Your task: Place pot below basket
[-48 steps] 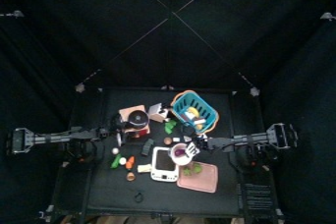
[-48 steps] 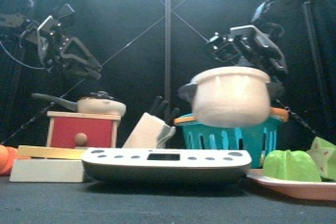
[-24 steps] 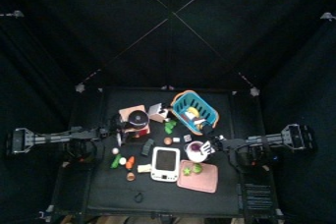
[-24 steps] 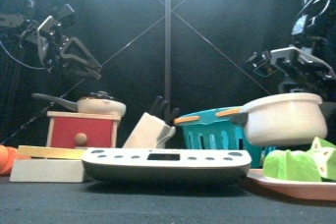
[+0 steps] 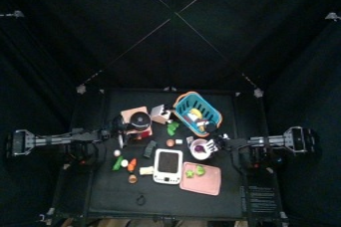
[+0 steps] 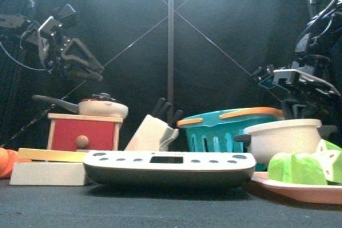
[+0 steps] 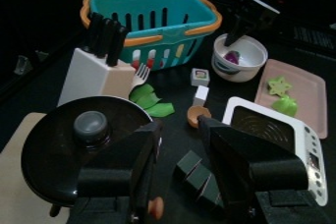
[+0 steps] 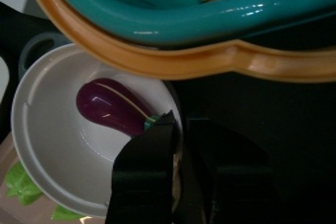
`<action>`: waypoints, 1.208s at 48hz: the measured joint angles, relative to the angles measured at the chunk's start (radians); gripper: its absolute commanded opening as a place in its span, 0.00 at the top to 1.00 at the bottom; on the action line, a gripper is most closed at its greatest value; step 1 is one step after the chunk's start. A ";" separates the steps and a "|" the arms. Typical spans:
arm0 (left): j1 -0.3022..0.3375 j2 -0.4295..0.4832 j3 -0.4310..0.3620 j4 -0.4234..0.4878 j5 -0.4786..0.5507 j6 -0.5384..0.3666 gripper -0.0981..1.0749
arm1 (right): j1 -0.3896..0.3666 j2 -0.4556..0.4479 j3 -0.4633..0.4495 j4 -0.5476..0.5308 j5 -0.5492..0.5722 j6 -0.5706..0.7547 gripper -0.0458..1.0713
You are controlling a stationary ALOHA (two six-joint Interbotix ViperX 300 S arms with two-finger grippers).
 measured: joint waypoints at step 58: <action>0.002 0.000 0.002 0.000 0.003 0.002 0.26 | 0.021 0.048 -0.014 0.008 -0.018 -0.003 0.18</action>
